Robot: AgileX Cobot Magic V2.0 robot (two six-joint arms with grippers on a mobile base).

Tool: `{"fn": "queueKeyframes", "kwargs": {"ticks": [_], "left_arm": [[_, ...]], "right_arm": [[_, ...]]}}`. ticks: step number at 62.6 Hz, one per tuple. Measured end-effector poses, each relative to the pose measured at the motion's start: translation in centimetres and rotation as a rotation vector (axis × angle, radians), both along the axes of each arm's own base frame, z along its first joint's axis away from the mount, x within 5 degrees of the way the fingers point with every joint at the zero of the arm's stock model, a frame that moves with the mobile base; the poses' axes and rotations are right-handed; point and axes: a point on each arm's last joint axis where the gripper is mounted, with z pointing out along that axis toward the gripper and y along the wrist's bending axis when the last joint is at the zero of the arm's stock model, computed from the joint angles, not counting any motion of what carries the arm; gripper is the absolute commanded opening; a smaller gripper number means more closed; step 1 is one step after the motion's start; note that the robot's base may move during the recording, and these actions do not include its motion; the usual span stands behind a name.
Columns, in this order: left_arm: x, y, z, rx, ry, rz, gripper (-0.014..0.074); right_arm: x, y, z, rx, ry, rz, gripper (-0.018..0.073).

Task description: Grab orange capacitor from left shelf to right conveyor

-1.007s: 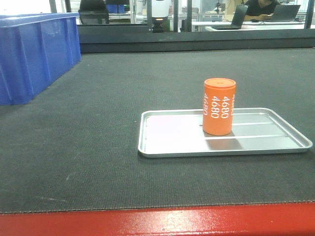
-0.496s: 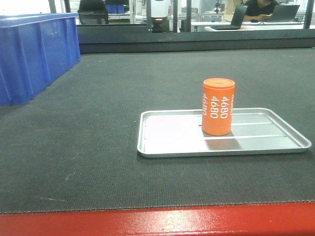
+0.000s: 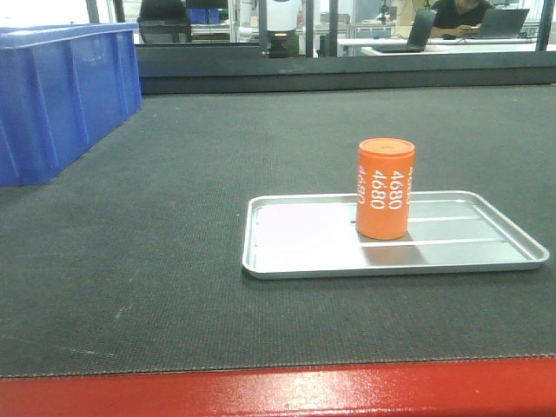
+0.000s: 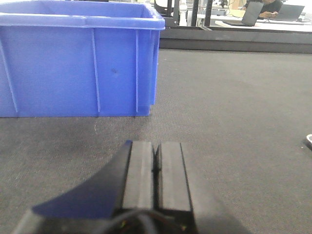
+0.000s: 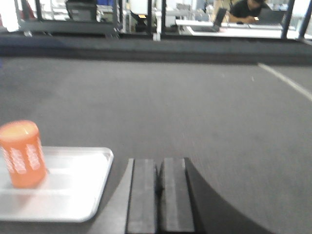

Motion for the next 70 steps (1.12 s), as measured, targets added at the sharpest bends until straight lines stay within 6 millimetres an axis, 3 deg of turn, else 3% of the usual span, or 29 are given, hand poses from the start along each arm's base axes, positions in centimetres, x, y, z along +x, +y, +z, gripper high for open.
{"fn": "queueKeyframes", "kwargs": {"ticks": [8,70], "left_arm": [[0.0,0.0,0.0,0.000,0.000,0.000,-0.0127],[0.0,0.0,0.0,0.000,0.000,0.000,-0.0127]], "right_arm": [[0.5,-0.1,-2.4,0.008,0.011,-0.011,0.0055],[0.5,-0.1,-2.2,0.012,-0.036,-0.013,0.0055]]}}
